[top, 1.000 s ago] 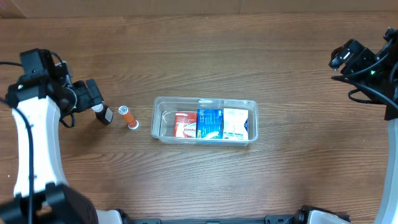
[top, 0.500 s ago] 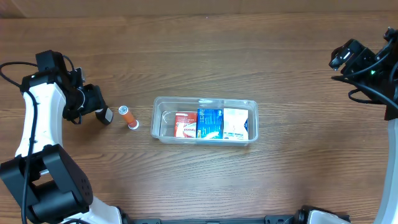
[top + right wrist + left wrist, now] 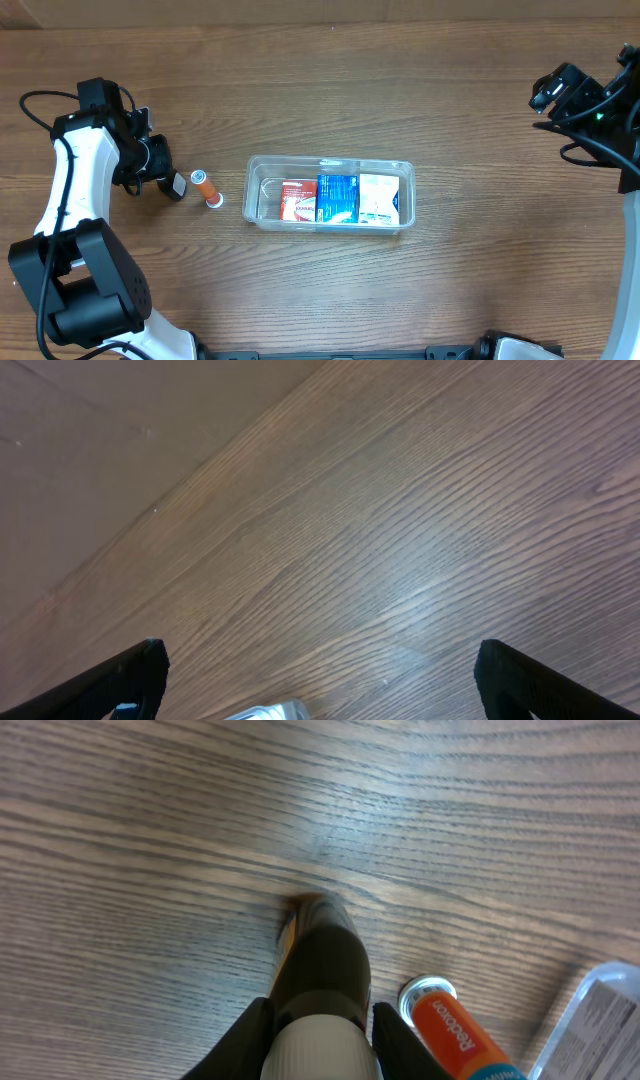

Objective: Pack container
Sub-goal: 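Carry the dark bottle into the container's left end and release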

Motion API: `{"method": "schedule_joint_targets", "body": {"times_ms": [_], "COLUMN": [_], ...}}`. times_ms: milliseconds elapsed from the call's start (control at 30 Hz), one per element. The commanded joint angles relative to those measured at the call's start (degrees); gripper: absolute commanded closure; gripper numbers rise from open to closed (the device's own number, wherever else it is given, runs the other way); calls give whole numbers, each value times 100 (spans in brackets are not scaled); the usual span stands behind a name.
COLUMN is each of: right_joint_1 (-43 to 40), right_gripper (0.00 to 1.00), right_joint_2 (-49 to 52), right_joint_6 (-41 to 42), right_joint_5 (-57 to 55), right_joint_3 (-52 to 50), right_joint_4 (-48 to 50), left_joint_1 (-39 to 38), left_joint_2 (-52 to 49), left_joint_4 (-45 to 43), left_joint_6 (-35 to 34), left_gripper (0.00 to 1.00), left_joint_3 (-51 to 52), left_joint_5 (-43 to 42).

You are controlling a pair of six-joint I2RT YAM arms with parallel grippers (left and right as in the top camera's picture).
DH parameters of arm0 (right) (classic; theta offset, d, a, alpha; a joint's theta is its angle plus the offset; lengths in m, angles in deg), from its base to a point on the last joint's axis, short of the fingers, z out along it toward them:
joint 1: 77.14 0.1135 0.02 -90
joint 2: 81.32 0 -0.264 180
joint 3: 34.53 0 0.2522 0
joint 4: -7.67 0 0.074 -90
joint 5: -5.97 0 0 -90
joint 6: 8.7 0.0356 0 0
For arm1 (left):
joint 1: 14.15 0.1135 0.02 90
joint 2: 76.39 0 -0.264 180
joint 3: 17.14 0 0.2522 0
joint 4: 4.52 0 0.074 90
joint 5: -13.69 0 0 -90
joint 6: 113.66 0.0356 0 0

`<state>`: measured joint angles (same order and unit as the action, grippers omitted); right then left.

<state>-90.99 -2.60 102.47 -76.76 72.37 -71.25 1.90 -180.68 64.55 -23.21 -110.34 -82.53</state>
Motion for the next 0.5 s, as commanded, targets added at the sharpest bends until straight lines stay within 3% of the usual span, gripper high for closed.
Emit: {"method": "schedule_joint_targets", "body": {"times_ms": [0, 167, 333, 467], "right_joint_1": [-17, -17, -17, -17], "right_gripper": [0, 0, 0, 0], "right_joint_2": [-22, -22, -22, -22], "right_joint_6": [-22, -22, -22, -20], "right_joint_5": [11, 11, 11, 11], "right_joint_3": [31, 31, 31, 31], "right_joint_4": [26, 26, 26, 26], "left_joint_1": [-31, -96, -695, -1556], "left_joint_2": [-57, -50, 74, 138], "left_joint_4": [101, 1421, 2811, 3178], "left_joint_6": [-164, -317, 378, 1082], "left_gripper": [82, 89, 90, 90], "left_joint_3": [-142, -1578, -4133, -5160], "left_joint_5": [151, 72, -647, -914]}}
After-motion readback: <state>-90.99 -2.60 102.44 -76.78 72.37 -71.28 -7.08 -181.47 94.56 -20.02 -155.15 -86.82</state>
